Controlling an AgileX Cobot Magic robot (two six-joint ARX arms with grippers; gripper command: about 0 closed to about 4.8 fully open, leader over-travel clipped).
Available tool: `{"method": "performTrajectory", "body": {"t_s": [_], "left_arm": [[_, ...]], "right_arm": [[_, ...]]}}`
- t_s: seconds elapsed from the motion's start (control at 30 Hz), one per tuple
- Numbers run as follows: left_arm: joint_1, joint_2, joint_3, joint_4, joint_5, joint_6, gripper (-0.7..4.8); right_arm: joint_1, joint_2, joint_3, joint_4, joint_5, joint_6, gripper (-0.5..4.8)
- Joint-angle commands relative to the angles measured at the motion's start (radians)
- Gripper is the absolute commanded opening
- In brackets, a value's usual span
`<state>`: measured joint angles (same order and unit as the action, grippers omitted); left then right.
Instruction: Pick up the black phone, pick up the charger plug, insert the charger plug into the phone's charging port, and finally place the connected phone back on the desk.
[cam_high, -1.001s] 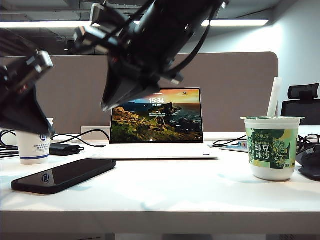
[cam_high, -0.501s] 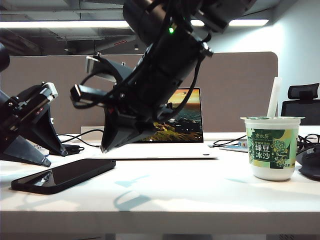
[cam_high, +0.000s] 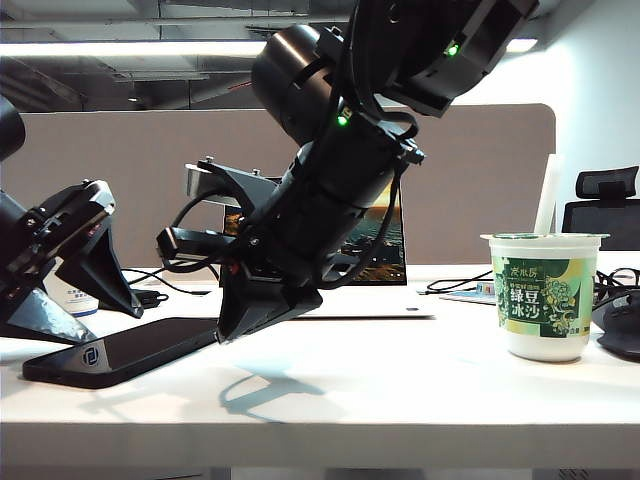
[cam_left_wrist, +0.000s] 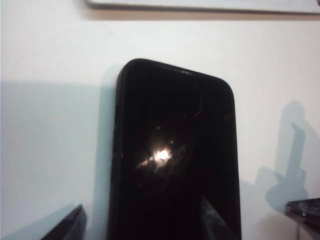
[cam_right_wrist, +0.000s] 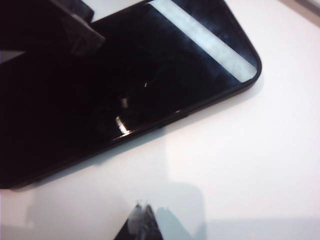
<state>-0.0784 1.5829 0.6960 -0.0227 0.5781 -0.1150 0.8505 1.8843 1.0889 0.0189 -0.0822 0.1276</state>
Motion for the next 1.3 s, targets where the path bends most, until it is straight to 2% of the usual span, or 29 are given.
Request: {"method": "performTrajectory", "body": {"t_s": [0.03, 0.13, 0.3, 0.57, 0.77, 0.9, 1.3], "left_arm": [[0.0, 0.016, -0.003, -0.021, 0.065, -0.015, 3.01], [-0.006, 0.017, -0.003, -0.021, 0.138, -0.027, 3.01], [-0.042, 0.017, -0.003, -0.022, 0.195, -0.072, 3.01], [-0.124, 0.017, 0.0, -0.009, 0.209, -0.08, 3.0], [-0.13, 0.017, 0.0, 0.026, 0.284, -0.106, 3.0], [-0.13, 0.017, 0.0, 0.031, 0.287, -0.108, 2.71], [-0.13, 0.018, 0.0, 0.032, 0.28, -0.129, 2.71]], "right_arm": [[-0.008, 0.0, 0.005, 0.016, -0.003, 0.004, -0.02], [-0.019, 0.0, 0.005, 0.016, -0.005, 0.004, -0.02], [-0.032, 0.002, 0.005, 0.015, -0.034, 0.004, -0.02], [-0.032, 0.013, 0.005, 0.003, -0.052, 0.003, -0.02], [-0.033, 0.013, 0.005, -0.001, -0.051, 0.003, -0.02], [-0.034, 0.013, 0.005, -0.002, -0.051, -0.003, -0.02], [-0.036, 0.013, 0.005, -0.002, -0.051, -0.04, -0.02]]}}
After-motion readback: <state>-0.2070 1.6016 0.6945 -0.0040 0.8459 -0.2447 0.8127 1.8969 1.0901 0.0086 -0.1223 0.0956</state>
